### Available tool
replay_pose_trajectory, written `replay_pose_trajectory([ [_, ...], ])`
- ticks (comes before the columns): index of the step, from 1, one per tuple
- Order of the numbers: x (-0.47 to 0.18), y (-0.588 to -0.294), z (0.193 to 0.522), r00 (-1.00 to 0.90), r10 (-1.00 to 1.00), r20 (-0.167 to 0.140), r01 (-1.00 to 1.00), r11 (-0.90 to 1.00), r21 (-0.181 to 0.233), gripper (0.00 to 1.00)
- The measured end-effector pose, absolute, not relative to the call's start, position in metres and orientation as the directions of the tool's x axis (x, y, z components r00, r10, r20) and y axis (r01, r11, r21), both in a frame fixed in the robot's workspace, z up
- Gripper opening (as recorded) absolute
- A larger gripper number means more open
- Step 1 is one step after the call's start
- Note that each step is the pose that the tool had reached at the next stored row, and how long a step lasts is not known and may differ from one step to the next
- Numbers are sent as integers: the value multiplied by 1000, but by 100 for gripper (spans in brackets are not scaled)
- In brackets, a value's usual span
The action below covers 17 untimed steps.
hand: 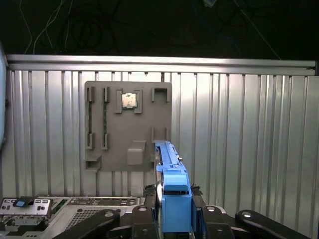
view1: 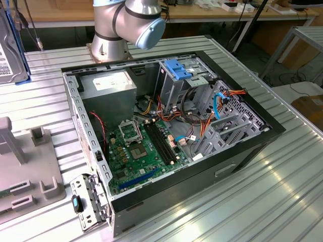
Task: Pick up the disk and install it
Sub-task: 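Pick up the disk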
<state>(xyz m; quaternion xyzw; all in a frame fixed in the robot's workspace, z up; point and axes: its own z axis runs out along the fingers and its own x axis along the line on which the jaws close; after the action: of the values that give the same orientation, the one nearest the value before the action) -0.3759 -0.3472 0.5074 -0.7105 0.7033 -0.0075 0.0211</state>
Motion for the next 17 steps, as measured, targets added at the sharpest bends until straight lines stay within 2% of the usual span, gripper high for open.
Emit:
replay_pose_trajectory([
  [17,-334,-347,507,11,-1000,-19,-999,-10,-40,36],
])
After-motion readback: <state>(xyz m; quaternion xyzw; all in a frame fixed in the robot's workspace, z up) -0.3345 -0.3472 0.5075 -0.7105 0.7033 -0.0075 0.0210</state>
